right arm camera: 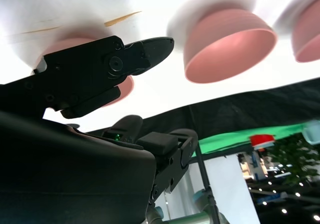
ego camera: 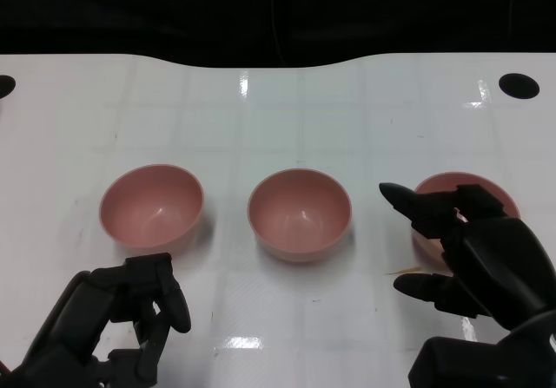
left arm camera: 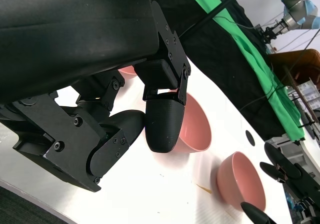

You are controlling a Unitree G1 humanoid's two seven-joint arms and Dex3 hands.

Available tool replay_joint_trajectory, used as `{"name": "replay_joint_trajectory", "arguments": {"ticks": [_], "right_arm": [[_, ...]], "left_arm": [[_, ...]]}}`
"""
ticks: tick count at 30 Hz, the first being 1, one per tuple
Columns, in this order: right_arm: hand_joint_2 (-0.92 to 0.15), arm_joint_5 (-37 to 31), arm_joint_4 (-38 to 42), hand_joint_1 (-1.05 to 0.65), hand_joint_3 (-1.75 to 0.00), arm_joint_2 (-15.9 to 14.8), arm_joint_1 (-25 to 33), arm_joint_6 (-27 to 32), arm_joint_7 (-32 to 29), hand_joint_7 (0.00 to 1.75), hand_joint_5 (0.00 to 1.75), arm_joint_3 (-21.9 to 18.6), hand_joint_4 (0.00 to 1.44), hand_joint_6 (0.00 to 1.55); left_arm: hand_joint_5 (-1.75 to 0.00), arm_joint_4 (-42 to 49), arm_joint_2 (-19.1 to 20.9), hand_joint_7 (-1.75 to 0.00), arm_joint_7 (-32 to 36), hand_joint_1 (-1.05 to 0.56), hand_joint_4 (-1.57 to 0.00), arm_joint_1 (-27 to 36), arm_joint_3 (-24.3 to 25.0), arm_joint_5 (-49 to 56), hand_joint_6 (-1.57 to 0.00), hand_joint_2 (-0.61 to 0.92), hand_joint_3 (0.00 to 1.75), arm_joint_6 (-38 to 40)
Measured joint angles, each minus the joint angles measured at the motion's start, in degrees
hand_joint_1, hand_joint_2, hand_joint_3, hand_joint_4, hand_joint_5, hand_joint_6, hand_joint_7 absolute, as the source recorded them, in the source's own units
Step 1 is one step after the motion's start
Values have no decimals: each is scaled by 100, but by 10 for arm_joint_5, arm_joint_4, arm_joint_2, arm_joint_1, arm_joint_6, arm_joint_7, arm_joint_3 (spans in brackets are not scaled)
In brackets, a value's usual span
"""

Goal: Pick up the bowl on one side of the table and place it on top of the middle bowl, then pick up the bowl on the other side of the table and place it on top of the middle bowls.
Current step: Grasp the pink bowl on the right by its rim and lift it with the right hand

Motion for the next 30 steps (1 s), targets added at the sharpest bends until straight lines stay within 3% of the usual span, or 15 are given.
{"name": "replay_joint_trajectory", "arguments": {"ticks": [12, 21, 30], "right_arm": [[-87, -87, -34, -63, 0, -1, -8, 131, 66, 2, 45, 26, 0, 12], [-87, -120, -13, -63, -1, -1, -31, 180, 74, 3, 41, 44, 0, 14], [-89, -136, 24, -63, -1, -1, -58, 227, 81, 3, 50, 62, 0, 17]], "left_arm": [[-174, -3, 5, -155, 0, -14, -87, 0, 0, 1, -81, 39, 143, 4], [-174, -3, 8, -154, 0, -14, -86, -2, 0, 0, -80, 39, 142, 4], [-172, -3, 9, -153, 0, -14, -86, -4, 0, -1, -81, 39, 141, 10]]}}
